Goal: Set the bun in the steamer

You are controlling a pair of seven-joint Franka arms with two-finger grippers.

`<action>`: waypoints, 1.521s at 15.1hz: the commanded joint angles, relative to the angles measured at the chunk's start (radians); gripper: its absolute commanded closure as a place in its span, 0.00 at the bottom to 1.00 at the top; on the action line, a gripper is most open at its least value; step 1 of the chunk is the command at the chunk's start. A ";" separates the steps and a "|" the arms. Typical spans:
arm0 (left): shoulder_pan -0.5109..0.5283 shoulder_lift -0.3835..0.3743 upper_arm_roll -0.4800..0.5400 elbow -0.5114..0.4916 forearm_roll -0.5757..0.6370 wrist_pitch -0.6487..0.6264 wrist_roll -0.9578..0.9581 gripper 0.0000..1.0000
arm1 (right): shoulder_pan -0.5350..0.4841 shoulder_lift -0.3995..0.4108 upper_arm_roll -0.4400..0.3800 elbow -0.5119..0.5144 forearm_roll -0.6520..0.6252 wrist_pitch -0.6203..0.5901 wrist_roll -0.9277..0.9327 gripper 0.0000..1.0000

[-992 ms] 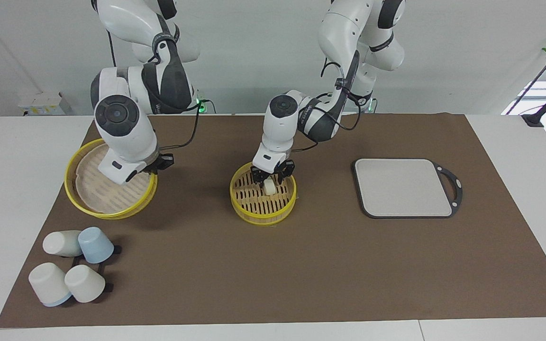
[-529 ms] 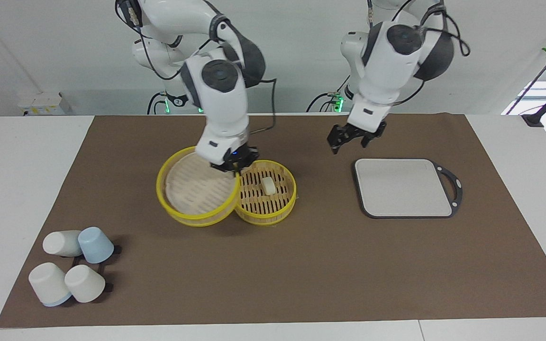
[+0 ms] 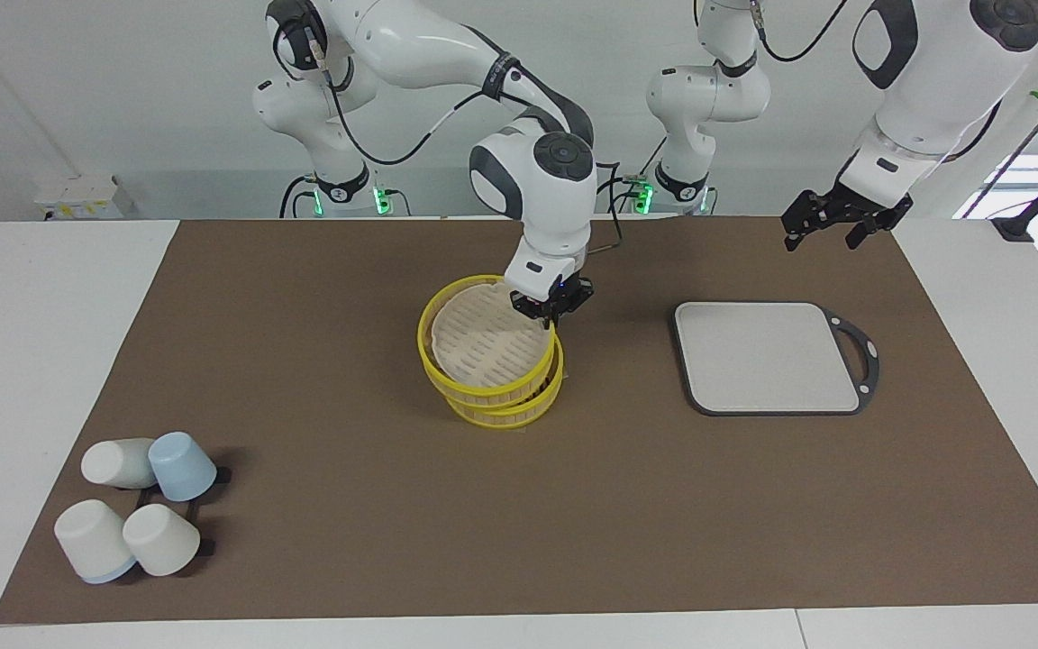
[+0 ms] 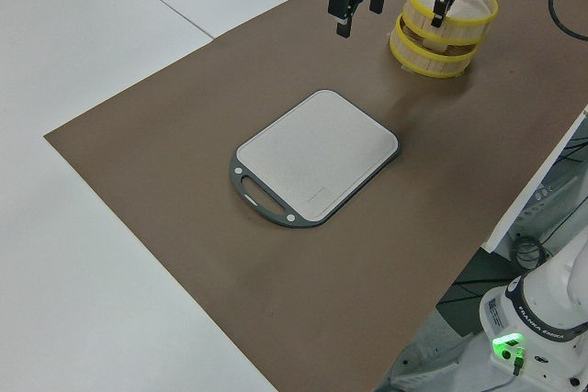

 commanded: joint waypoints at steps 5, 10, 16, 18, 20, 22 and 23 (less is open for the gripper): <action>0.011 -0.013 -0.016 0.025 0.022 -0.059 0.021 0.00 | 0.019 -0.048 0.008 -0.125 0.004 0.152 0.073 1.00; 0.000 0.004 0.004 0.093 0.021 -0.111 0.026 0.00 | 0.018 -0.054 0.009 -0.164 0.006 0.216 0.076 0.74; 0.009 0.003 -0.002 0.093 0.012 -0.068 0.036 0.00 | 0.025 -0.060 0.000 -0.120 -0.015 0.164 0.076 0.00; 0.012 0.001 0.001 0.085 0.012 -0.050 0.048 0.00 | -0.023 -0.054 -0.009 0.004 -0.048 0.036 0.067 0.00; 0.014 -0.003 0.001 0.067 0.012 -0.027 0.050 0.00 | -0.132 -0.110 -0.017 0.004 -0.043 -0.007 0.064 0.00; 0.014 -0.003 -0.002 0.065 0.012 -0.024 0.052 0.00 | -0.259 -0.163 -0.015 0.004 -0.040 -0.115 0.056 0.00; 0.014 -0.003 -0.002 0.065 0.012 -0.021 0.052 0.00 | -0.302 -0.195 -0.015 -0.005 -0.040 -0.187 0.033 0.00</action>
